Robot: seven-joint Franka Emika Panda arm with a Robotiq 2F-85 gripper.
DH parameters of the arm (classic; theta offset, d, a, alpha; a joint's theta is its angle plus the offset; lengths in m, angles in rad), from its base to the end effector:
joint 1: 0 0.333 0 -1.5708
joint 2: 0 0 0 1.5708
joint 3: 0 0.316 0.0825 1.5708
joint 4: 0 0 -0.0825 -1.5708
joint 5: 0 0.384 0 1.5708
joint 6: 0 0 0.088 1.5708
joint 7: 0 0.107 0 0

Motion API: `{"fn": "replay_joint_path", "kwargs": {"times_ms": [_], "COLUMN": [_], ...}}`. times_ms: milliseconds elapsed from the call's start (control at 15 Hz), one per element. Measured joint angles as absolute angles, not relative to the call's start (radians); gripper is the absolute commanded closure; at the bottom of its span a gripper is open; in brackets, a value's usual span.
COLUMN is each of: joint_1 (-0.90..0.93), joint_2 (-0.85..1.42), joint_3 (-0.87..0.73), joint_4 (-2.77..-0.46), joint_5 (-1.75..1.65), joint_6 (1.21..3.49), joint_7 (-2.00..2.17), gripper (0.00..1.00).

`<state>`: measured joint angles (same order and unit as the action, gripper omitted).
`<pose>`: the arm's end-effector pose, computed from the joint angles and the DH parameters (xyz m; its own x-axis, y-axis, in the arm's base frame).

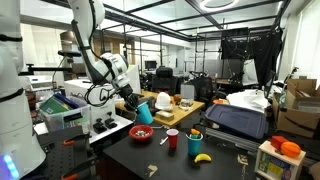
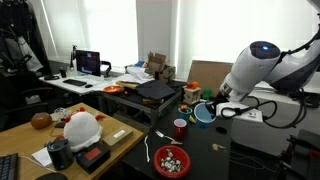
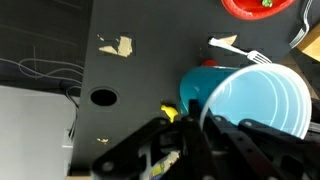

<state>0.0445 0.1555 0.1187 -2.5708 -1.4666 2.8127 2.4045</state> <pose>0.4043 0.1176 0.1991 0.5670 -0.6929 0.4455 -0.7220 -0.6784 -0.1362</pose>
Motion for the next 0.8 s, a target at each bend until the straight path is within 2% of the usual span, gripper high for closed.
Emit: {"fn": "replay_joint_path", "kwargs": {"times_ms": [800], "joint_1": [0.047], "joint_2": [0.365], "joint_3": [0.178], "joint_4": [-2.676], "joint_5": [-0.972], "joint_6": [2.868], "joint_7": [2.49], "gripper": [0.99]}}
